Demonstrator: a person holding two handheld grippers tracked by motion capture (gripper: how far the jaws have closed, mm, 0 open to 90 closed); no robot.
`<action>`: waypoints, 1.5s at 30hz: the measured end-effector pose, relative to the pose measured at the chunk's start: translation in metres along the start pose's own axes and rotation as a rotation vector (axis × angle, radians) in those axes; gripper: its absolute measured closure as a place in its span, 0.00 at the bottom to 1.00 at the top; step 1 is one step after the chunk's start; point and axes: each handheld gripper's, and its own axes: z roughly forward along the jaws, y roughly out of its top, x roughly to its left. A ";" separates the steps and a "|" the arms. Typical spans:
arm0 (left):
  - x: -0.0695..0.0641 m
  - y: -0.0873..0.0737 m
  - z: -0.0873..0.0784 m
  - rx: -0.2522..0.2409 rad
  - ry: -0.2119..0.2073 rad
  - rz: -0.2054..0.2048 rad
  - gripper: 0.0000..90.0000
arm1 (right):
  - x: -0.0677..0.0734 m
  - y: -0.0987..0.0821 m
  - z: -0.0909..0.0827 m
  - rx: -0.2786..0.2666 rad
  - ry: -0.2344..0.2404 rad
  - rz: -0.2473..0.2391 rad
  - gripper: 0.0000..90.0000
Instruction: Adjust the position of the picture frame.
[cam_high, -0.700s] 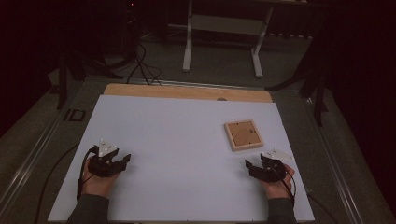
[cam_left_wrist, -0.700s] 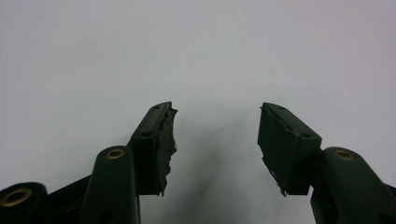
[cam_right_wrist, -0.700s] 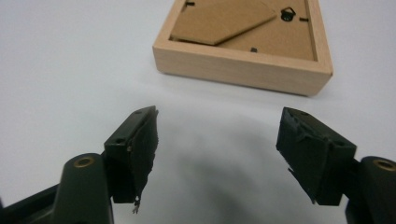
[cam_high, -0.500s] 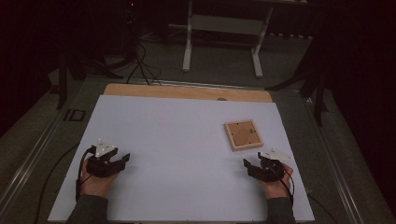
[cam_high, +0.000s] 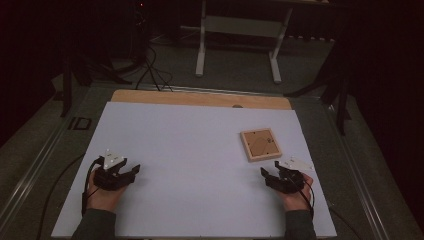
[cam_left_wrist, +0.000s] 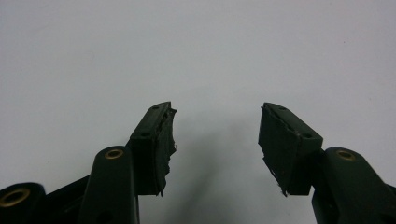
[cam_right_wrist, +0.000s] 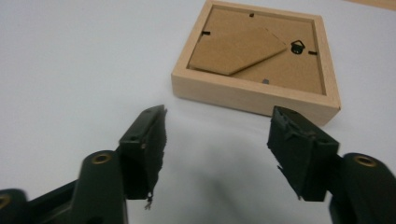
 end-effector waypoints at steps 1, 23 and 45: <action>0.000 0.000 0.000 0.000 0.000 0.000 0.50 | 0.000 0.000 0.000 -0.002 0.000 -0.001 0.44; -0.001 0.000 0.000 -0.010 0.003 -0.005 0.50 | -0.020 0.022 0.000 -0.047 -0.043 -0.011 0.73; -0.001 0.000 -0.001 -0.013 0.007 -0.006 0.50 | -0.043 0.029 0.025 -0.012 -0.118 -0.028 1.00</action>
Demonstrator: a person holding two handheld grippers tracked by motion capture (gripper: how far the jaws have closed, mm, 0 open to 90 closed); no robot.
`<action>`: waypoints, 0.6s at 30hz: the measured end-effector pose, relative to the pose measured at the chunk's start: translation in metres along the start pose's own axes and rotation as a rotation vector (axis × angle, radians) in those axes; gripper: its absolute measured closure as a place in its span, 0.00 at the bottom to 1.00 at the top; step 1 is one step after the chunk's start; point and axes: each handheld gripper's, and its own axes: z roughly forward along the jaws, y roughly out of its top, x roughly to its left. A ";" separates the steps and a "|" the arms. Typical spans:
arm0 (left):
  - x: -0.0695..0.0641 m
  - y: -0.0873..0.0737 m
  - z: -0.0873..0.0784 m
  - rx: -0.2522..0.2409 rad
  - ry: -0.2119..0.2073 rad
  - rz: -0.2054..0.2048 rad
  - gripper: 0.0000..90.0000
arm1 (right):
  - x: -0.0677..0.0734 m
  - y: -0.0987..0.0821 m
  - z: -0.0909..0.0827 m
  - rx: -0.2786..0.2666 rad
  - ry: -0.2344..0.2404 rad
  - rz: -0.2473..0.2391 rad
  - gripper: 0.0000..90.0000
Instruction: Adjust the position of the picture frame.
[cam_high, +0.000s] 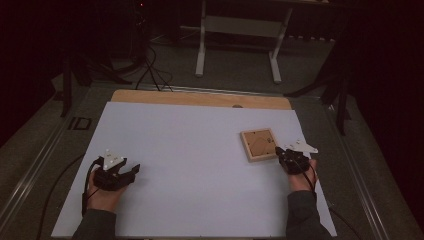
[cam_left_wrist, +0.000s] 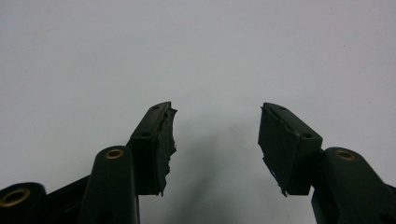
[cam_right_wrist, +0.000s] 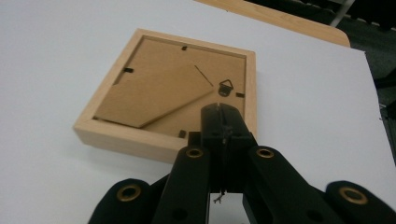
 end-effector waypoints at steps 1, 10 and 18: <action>0.000 0.000 0.000 0.000 0.000 -0.001 0.50 | -0.001 0.000 0.002 0.005 -0.005 0.005 1.00; 0.000 0.000 0.000 0.000 -0.001 0.001 0.50 | -0.009 -0.003 0.012 0.021 -0.025 0.041 0.99; 0.000 0.000 0.001 -0.002 -0.001 0.001 0.50 | -0.016 -0.005 0.020 0.027 -0.041 0.079 0.92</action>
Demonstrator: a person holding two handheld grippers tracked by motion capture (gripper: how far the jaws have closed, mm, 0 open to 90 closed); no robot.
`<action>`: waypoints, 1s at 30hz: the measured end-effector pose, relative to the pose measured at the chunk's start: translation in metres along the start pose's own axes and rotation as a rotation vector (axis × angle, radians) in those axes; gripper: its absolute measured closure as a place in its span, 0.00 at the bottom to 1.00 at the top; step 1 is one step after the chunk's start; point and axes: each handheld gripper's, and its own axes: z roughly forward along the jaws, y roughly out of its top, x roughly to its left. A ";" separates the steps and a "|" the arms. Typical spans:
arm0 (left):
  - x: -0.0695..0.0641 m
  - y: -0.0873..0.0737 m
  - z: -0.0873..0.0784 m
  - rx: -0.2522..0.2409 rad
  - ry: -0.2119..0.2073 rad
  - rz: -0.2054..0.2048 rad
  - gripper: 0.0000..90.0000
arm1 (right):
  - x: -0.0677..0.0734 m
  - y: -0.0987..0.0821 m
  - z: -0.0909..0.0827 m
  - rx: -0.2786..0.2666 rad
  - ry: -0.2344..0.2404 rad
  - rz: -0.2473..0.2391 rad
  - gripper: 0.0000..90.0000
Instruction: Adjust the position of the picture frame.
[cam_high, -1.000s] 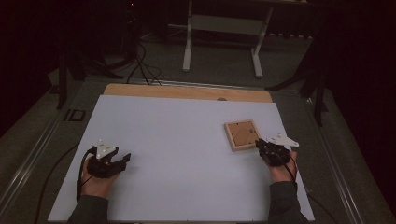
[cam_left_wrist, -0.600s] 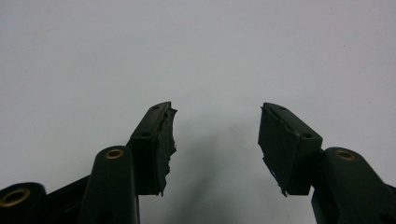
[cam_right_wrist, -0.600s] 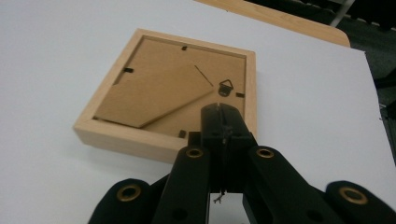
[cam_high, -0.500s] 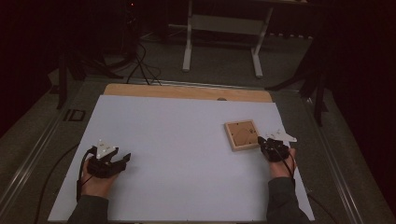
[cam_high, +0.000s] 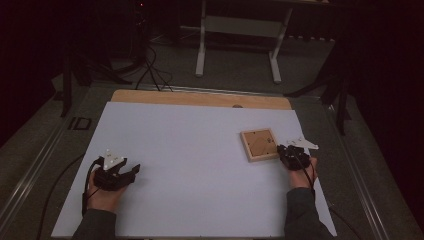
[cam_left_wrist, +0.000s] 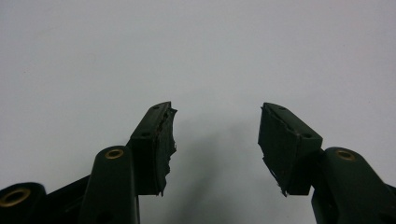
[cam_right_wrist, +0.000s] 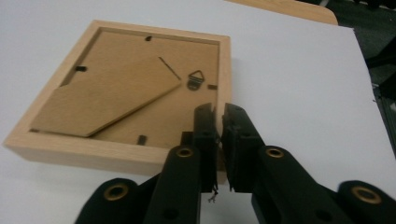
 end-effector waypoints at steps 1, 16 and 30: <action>0.000 0.000 0.000 0.001 0.000 0.000 0.50 | -0.001 0.000 0.000 0.001 -0.001 0.008 0.91; 0.000 0.000 0.001 0.002 -0.002 0.002 0.50 | -0.013 -0.003 0.009 0.007 0.045 0.098 0.83; 0.000 0.000 0.000 0.001 -0.004 0.004 0.50 | -0.011 0.003 0.009 0.051 0.054 0.087 0.90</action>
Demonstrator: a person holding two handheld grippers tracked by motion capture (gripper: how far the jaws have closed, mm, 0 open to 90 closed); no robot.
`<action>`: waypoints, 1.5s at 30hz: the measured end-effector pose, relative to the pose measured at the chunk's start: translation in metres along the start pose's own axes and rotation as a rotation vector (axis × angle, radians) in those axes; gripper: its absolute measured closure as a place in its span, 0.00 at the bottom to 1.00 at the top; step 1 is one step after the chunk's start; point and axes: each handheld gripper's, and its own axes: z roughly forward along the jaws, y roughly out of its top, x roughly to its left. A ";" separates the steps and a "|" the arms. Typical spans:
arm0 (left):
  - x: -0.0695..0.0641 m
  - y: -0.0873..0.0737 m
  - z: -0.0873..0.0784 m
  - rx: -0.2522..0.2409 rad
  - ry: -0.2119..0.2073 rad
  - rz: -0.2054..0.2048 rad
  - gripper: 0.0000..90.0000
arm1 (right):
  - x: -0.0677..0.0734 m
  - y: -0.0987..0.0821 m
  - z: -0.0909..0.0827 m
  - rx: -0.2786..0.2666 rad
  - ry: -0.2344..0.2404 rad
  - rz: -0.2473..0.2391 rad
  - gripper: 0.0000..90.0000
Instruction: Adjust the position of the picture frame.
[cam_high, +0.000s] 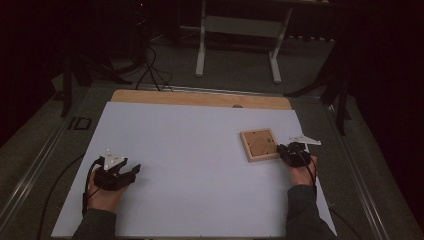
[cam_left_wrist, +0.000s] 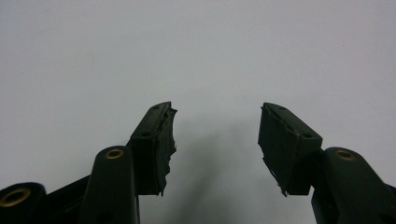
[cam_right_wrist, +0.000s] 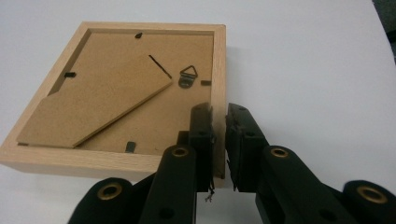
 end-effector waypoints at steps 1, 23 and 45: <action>0.000 0.000 0.000 0.000 0.000 0.000 0.50 | 0.001 0.000 0.000 0.001 0.001 -0.002 0.90; 0.000 0.000 0.000 0.002 -0.001 0.002 0.50 | 0.029 -0.002 -0.002 0.008 0.064 -0.071 0.89; -0.001 0.001 0.002 0.006 -0.001 0.008 0.50 | 0.034 -0.001 0.004 -0.005 0.106 -0.005 0.88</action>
